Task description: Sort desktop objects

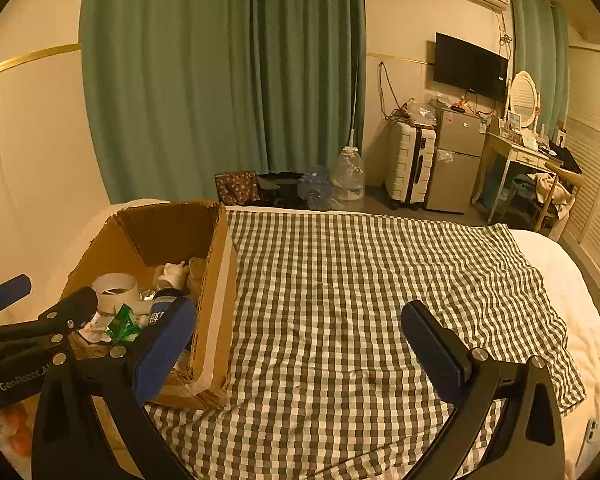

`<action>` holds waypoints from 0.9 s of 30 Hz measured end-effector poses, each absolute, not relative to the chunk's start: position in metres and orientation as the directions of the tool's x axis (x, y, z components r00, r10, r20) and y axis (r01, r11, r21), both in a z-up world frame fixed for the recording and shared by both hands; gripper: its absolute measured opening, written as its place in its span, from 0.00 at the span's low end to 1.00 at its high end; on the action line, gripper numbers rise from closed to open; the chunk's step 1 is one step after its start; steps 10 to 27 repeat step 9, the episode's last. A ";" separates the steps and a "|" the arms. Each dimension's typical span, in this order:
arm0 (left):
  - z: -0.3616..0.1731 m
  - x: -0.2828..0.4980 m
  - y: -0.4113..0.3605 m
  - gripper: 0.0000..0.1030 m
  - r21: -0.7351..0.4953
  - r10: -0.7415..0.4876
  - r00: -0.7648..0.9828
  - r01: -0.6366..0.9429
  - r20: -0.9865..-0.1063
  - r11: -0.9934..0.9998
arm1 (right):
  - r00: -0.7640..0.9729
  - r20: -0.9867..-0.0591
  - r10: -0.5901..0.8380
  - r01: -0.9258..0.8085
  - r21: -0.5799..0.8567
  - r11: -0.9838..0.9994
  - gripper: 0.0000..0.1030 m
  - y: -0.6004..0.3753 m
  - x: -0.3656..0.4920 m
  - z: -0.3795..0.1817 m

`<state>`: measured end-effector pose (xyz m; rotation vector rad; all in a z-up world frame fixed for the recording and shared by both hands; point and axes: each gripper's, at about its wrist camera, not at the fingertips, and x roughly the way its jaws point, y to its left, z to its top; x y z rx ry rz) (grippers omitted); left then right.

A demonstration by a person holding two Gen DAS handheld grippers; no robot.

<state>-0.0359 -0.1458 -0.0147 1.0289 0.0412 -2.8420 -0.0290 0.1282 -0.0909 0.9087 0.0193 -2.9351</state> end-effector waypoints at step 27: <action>-0.013 -0.033 -0.152 1.00 0.007 -0.099 -0.776 0.121 -0.623 -0.993 | -0.821 -0.568 -0.059 0.063 0.012 -0.998 1.00 0.132 -0.029 -0.087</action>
